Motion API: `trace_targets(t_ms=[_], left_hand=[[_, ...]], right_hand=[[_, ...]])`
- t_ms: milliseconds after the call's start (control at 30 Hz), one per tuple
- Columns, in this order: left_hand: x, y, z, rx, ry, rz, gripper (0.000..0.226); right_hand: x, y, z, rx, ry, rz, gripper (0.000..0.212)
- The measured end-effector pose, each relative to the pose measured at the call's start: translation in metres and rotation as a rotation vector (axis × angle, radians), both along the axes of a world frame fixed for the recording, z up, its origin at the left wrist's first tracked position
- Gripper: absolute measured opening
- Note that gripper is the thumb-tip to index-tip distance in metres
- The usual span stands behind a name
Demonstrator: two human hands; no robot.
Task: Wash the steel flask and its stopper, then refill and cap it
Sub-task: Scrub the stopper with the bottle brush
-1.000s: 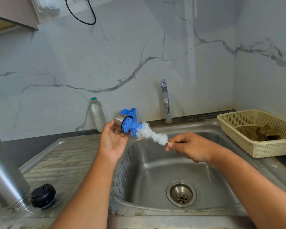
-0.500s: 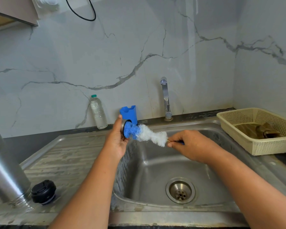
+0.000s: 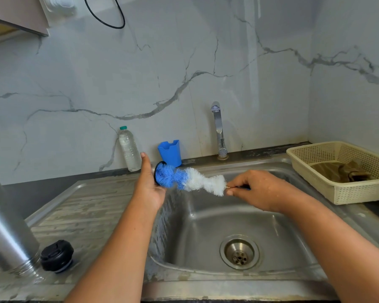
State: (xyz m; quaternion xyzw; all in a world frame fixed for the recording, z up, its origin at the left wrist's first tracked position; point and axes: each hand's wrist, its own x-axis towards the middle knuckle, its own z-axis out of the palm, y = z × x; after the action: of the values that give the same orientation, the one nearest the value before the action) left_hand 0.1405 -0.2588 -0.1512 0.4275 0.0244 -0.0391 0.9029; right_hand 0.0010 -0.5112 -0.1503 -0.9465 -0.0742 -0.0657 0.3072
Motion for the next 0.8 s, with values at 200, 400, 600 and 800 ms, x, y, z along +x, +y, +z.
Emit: trace_targets(t_ms=[200, 400, 600, 800], left_hand=[[-0.001, -0.003, -0.004, -0.05, -0.013, -0.067, 0.072], [-0.003, 0.009, -0.005, -0.051, -0.09, -0.097, 0.015], [-0.013, 0.004, -0.002, -0.04, -0.114, -0.114, 0.02], [-0.009, 0.004, 0.004, -0.006, -0.092, 0.041, 0.027]], right_hand=[[0.002, 0.002, -0.004, 0.038, -0.013, -0.028, 0.017], [0.004, 0.003, -0.003, 0.233, 0.017, 0.0, 0.02], [0.001, 0.01, -0.003, 0.319, 0.103, 0.114, 0.015], [0.005, 0.003, -0.009, 0.151, 0.041, 0.022, 0.014]])
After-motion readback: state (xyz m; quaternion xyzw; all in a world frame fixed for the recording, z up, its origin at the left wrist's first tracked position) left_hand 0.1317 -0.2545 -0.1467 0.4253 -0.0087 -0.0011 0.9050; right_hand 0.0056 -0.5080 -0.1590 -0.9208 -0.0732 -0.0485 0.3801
